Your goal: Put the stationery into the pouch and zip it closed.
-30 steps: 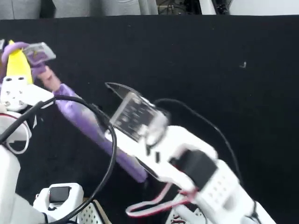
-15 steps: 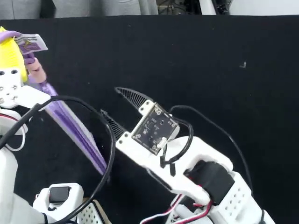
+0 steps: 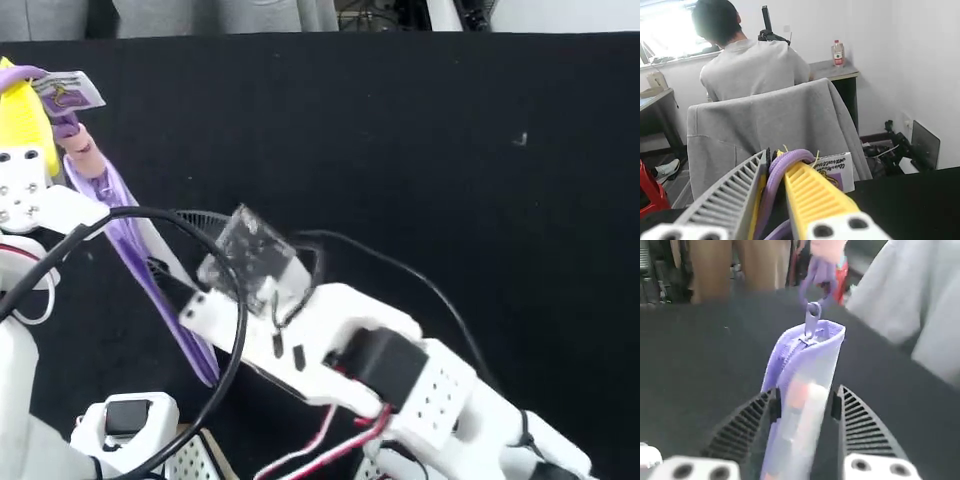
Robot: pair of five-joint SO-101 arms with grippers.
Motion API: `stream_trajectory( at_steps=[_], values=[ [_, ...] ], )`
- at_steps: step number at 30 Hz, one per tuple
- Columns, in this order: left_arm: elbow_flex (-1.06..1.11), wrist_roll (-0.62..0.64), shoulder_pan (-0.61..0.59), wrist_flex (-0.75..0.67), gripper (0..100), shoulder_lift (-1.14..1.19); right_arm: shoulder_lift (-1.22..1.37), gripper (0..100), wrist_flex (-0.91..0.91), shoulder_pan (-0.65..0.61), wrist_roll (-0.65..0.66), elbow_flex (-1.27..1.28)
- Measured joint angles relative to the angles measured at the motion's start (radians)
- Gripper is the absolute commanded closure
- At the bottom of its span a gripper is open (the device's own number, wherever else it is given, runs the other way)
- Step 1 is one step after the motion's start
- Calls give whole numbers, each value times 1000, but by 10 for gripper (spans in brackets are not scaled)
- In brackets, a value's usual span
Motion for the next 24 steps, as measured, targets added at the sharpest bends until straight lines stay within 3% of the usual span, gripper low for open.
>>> stream_trajectory(
  at_steps=[6, 13, 24],
  values=[
    [0, 0, 2, 0, 971, 0, 87, 817, 3, -101, -35, -95],
    [0, 0, 0, 0, 971, 0, 103, 818, 3, -117, -38, -104],
    [2, 0, 0, 0, 971, -8, 104, 818, -28, -18, -40, -83]
  ],
)
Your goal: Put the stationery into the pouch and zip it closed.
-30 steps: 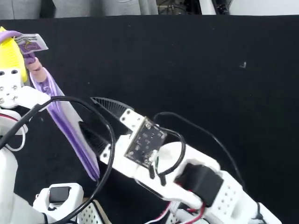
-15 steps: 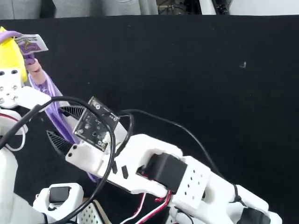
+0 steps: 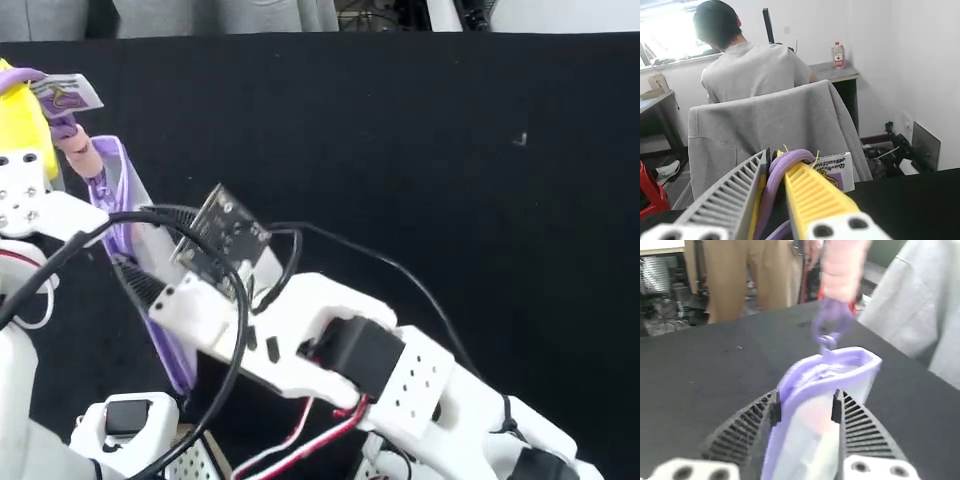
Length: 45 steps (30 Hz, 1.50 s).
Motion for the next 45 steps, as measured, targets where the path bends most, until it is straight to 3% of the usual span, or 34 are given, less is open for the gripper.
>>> stream_trajectory(
  at_steps=[11, 18, 23, 29, 37, 45],
  values=[
    [0, 0, 0, 0, 971, 0, -2, 818, -2, 114, -2, 75],
    [0, 0, 0, 0, 971, 0, -28, 818, -2, 121, -2, 77],
    [0, 0, 6, 15, 971, 0, -115, 812, -2, 52, -2, 77],
    [0, 0, 6, 17, 971, -2, -130, 719, -2, -51, 61, 77],
    [0, 0, 6, 17, 971, -2, -117, 740, -21, -54, 68, 86],
    [0, 0, 6, 20, 971, -2, 55, 740, -129, -55, 68, 86]
  ],
)
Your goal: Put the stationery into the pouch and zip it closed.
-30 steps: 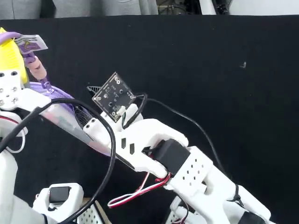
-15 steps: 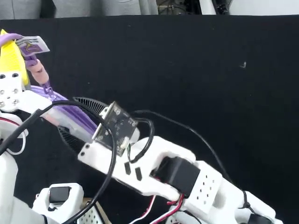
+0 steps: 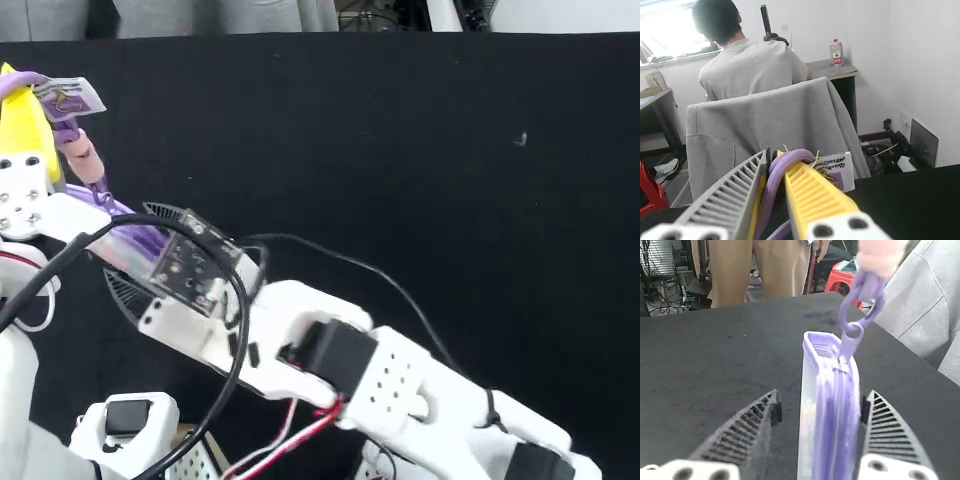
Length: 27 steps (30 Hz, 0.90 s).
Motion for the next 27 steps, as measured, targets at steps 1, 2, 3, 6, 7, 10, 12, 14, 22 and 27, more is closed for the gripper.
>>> stream_trajectory(
  at_steps=[1, 2, 3, 6, 7, 10, 12, 14, 22, 27],
  values=[
    [0, 0, 0, 9, 971, 0, 11, 740, -12, 2, 0, 0],
    [0, 0, 0, 18, 971, -2, 20, 740, -28, 6, 0, 0],
    [0, 0, 2, 26, 971, -3, 26, 740, -41, 15, 0, 0],
    [-2, 0, 51, 38, 971, -12, 52, 741, -86, 40, 0, 0],
    [-2, 0, 61, 38, 971, -14, 64, 741, -104, 46, 0, 0],
    [-2, 0, 74, 38, 971, -14, 107, 760, -146, 68, 0, 0],
    [-2, 0, 78, 38, 971, -14, 141, 825, -147, 78, 0, -5],
    [-2, 0, 80, 38, 971, -14, 170, 921, -138, 80, 0, -32],
    [-2, 0, 80, 38, 971, -12, 173, 988, -107, 86, 41, -60],
    [-2, -64, 80, 38, 971, -14, 86, 988, -106, 86, 100, 6]
  ],
)
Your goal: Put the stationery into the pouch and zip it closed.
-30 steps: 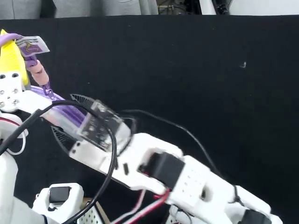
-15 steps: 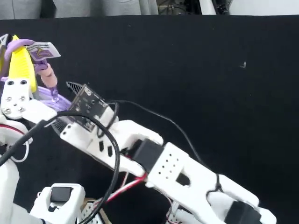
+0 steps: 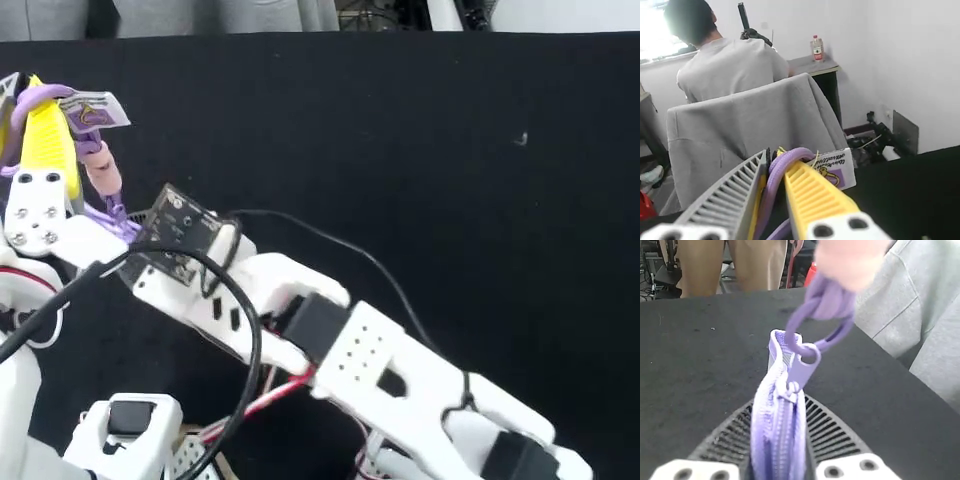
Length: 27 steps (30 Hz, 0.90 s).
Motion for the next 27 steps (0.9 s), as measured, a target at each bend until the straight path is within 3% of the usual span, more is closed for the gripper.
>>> stream_trajectory(
  at_steps=[4, 11, 18, 27],
  values=[
    [0, -58, -23, 0, 971, 0, -69, 988, 2, 0, 3, 43],
    [68, -83, -229, -75, 970, 14, -91, 988, 8, 31, 3, 69],
    [356, -83, -430, -315, 970, 26, -91, 988, 21, 29, 2, 69],
    [701, -83, -594, -654, 970, 28, -91, 988, 18, 29, 2, 68]
  ],
)
